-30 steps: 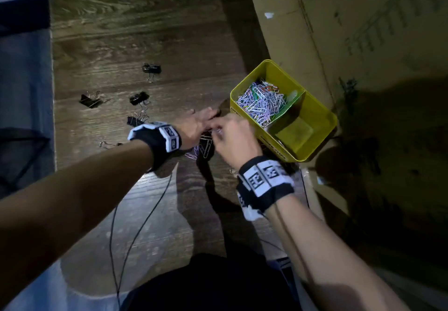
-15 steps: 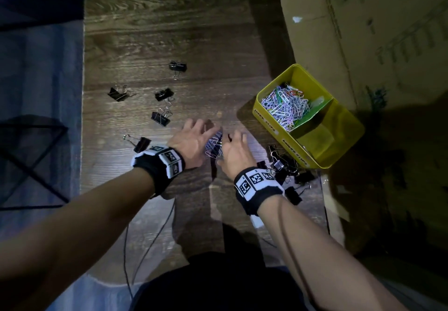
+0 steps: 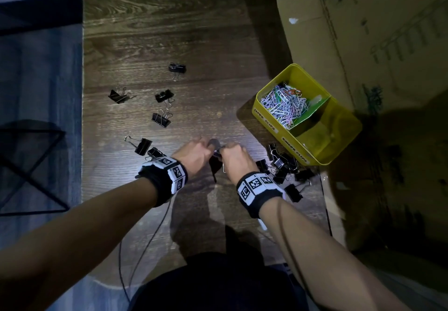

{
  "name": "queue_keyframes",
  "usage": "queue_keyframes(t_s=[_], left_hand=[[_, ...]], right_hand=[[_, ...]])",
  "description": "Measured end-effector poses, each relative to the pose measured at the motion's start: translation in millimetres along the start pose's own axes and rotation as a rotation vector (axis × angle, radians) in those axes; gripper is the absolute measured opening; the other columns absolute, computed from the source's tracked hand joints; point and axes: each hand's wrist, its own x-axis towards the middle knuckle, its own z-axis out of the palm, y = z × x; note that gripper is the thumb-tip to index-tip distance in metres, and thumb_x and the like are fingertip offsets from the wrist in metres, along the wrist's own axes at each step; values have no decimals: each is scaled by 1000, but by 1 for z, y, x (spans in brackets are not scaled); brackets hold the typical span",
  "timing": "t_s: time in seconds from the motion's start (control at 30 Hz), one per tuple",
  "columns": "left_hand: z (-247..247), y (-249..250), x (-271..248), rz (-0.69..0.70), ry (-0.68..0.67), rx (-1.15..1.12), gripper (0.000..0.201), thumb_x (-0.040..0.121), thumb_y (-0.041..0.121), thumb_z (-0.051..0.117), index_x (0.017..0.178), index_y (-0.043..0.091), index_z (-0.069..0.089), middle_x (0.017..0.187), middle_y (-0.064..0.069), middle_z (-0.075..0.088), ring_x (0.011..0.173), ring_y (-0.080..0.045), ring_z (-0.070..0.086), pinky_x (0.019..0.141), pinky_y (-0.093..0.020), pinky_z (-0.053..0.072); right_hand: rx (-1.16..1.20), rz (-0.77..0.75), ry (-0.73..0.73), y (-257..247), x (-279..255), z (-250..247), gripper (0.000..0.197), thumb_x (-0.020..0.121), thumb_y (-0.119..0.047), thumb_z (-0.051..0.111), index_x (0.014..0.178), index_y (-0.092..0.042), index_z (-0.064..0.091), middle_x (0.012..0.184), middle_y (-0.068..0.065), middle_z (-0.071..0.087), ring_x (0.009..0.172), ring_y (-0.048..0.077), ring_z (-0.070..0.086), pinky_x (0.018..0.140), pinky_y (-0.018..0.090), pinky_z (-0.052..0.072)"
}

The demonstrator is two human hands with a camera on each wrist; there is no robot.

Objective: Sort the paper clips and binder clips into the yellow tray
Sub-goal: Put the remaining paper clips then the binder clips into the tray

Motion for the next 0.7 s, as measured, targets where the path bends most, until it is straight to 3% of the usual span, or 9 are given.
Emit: queue_keyframes(t_s=[0.1, 0.2, 0.4, 0.47, 0.6, 0.7], left_hand=[[2, -9, 0, 42, 6, -28, 37, 89, 2, 52, 126, 7, 45, 113, -14, 53, 102, -32, 55, 83, -37, 50], [0, -16, 1, 27, 5, -71, 22, 92, 7, 52, 114, 5, 54, 103, -12, 57, 89, -30, 61, 76, -39, 52], [-4, -23, 2, -115, 47, -292, 22, 90, 23, 58, 109, 13, 65, 99, -11, 69, 86, -25, 64, 77, -36, 52], [-5, -22, 2, -153, 87, -348, 20, 86, 22, 64, 105, 14, 68, 96, -9, 70, 85, -23, 63, 75, -29, 49], [-7, -25, 5, -272, 113, -536, 17, 77, 19, 74, 93, 14, 71, 76, 0, 67, 67, -12, 57, 61, -18, 37], [-16, -32, 6, -325, 91, -785, 13, 72, 14, 78, 82, 16, 71, 68, 5, 69, 60, -10, 61, 67, -24, 49]], right_hand=[[-29, -4, 12, -2, -2, -1, 26, 88, 9, 47, 108, 2, 61, 104, 17, 59, 96, 32, 62, 79, 39, 54], [-39, 7, 12, -4, -4, -1, 25, 89, 5, 50, 111, 1, 61, 106, 16, 59, 99, 32, 61, 80, 38, 54], [55, 84, 35, -4, -5, 2, 25, 91, 2, 47, 112, 0, 60, 105, 16, 59, 99, 33, 62, 76, 36, 50], [145, 132, 26, -2, -3, 1, 20, 92, -3, 47, 106, 0, 61, 98, 16, 60, 99, 34, 62, 74, 36, 48], [209, 184, 24, 1, -2, -7, 19, 96, -9, 50, 103, 2, 63, 95, 21, 63, 90, 34, 64, 74, 36, 51], [300, 209, 90, 8, -2, -12, 22, 96, -19, 51, 101, -2, 66, 87, 19, 64, 80, 31, 64, 66, 31, 48]])
